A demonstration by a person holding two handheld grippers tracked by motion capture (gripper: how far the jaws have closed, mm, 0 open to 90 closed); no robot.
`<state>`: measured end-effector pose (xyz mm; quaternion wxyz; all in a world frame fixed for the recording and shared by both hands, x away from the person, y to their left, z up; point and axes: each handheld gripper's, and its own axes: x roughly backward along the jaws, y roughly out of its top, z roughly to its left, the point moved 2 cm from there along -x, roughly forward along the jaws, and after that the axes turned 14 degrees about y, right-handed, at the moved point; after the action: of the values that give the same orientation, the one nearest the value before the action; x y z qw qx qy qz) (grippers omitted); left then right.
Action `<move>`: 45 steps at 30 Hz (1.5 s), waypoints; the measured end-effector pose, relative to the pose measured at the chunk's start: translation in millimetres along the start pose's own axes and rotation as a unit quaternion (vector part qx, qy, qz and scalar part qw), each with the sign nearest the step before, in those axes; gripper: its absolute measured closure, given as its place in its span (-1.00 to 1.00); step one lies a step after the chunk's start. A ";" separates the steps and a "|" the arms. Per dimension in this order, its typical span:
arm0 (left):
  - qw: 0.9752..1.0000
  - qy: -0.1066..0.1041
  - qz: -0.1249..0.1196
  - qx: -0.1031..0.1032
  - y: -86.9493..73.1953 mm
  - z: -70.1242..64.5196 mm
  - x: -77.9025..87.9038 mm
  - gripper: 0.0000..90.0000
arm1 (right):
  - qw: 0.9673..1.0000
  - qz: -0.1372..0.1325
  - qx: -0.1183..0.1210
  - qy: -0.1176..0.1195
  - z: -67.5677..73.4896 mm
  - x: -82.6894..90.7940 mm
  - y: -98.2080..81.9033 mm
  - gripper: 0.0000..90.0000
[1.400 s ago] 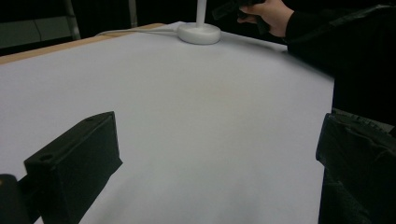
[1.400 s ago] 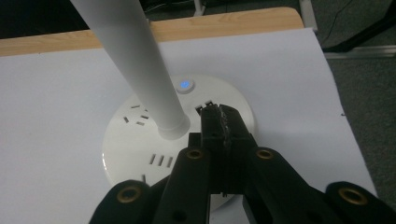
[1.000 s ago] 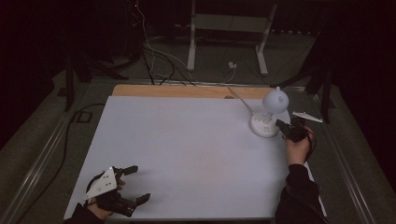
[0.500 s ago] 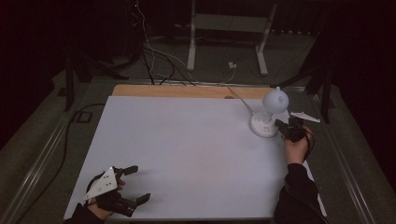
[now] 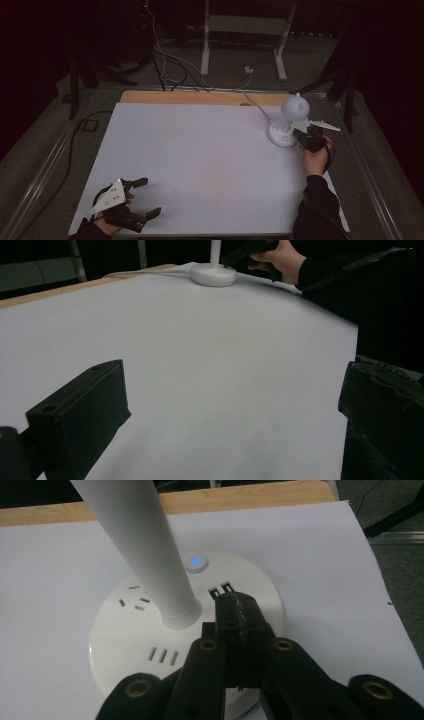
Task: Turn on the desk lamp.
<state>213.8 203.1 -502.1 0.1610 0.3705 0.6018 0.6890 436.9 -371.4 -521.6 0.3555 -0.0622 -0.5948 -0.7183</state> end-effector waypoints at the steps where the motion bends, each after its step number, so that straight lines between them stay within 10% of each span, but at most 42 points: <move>1: 1.000 0.000 -0.001 0.000 0.1 -0.2 0.1 -0.99 | 1.000 0.000 0.000 0.000 0.1 -0.2 0.0 1.00; 31: 1.000 0.002 -0.001 0.000 0.2 0.3 0.2 -0.99 | 1.000 -0.018 0.011 0.016 -0.6 10.8 3.8 0.98; 45: 1.000 0.003 -0.001 -0.002 0.3 0.3 0.5 -0.99 | 0.998 -0.002 0.030 0.050 5.6 26.6 9.8 -0.08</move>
<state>213.7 203.6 -501.7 0.1605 0.3677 0.6010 0.6913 421.1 -378.3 -498.4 0.3851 -0.0149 -0.5978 -0.7029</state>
